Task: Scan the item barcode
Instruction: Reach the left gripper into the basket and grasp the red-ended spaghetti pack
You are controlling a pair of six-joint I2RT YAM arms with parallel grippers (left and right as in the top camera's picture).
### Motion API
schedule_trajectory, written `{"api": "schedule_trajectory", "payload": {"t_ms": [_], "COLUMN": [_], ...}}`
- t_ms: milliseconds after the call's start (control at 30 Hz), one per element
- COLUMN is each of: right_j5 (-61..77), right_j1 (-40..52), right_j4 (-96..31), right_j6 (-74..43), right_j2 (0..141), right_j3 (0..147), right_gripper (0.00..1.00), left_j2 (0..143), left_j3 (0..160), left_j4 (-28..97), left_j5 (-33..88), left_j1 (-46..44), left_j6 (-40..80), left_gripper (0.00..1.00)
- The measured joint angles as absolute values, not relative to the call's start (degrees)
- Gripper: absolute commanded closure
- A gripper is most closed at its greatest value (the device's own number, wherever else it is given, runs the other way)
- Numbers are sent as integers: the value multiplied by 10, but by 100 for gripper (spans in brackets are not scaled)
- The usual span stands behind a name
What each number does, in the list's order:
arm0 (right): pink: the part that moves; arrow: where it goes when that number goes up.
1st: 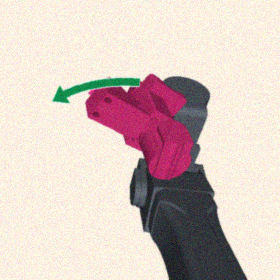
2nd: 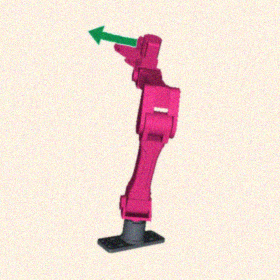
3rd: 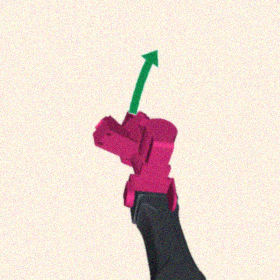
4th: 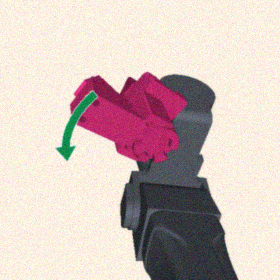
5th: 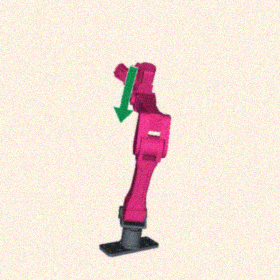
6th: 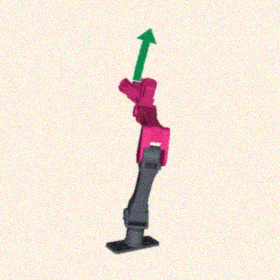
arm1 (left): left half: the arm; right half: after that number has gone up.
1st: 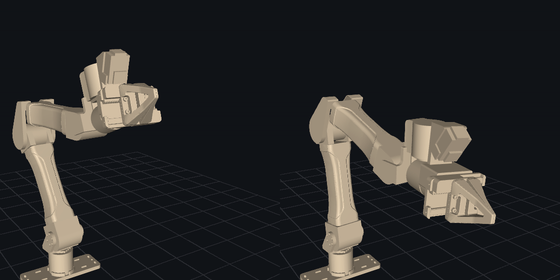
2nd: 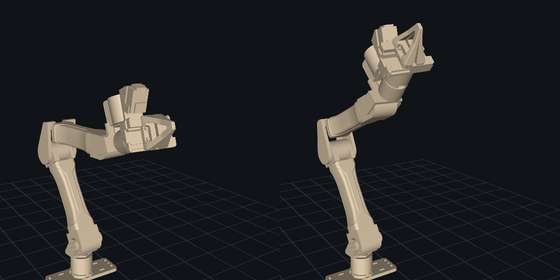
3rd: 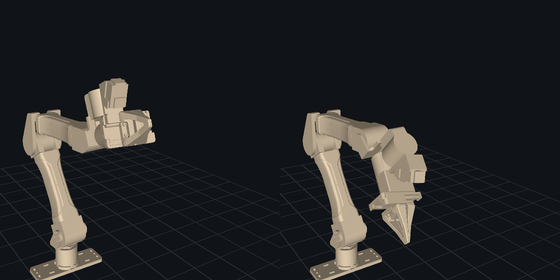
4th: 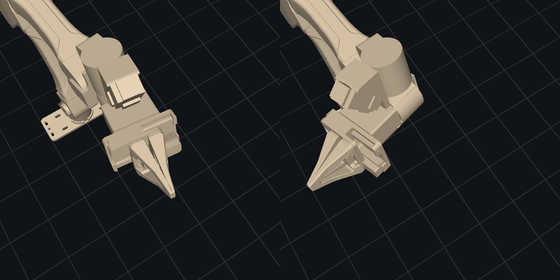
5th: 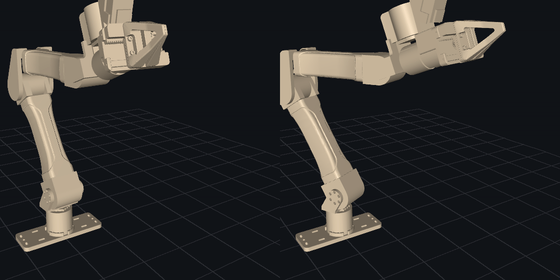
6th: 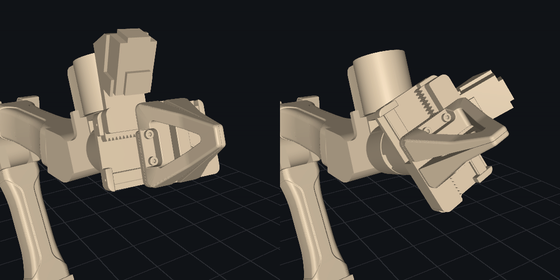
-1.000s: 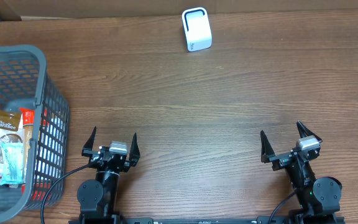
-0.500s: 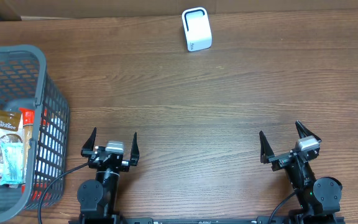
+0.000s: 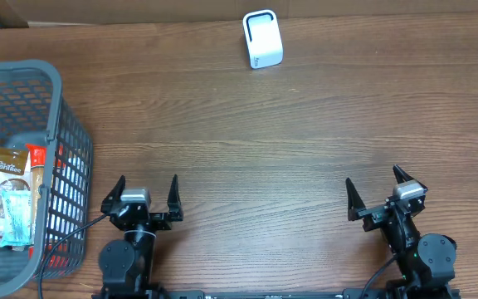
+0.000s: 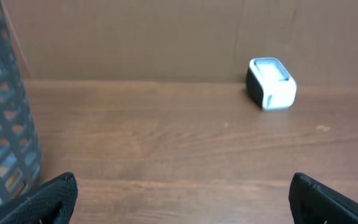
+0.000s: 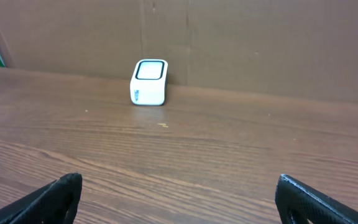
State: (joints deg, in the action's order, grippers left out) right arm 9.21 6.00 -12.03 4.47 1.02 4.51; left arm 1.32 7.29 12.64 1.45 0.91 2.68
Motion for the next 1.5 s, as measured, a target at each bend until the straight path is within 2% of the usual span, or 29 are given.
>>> {"api": "schedule_trajectory", "payload": {"t_ms": [167, 400, 600, 867, 1033, 1100, 1167, 1300, 1433, 1500], "right_j5": [94, 103, 114, 173, 213, 231, 247, 267, 273, 276], "right_j1": [60, 60, 60, 60, 60, 60, 60, 60, 60, 60], "right_j4": [-149, -211, -306, -517, -567, -568, -573, -578, -584, -590], "right_j6": [45, 44, 45, 45, 45, 45, 45, 45, 44, 44], "right_j2": [35, 128, 252, 462, 546, 563, 574, 587, 588, 588], "right_j3": [110, 225, 368, 614, 704, 712, 713, 713, 713, 713], "right_gripper": [0, 0, 0, 0, 0, 0, 0, 0, 0, 0], "left_j2": [59, 201, 373, 626, 706, 723, 737, 755, 755, 755], "left_j3": [147, 288, 489, 867, 984, 998, 1009, 1047, 1074, 1076], "left_j4": [139, 188, 333, 627, 675, 674, 678, 699, 711, 719], "left_j5": [17, 45, 72, 117, 158, 177, 188, 175, 140, 123], "left_j1": [9, 9, 9, 9, 9, 10, 18, 84, 223, 298], "left_j6": [34, 41, 40, 28, 28, 28, 29, 66, 121, 140], "left_gripper": [0, 0, 0, 0, 0, 5, 6, 5, 5, 2]}}
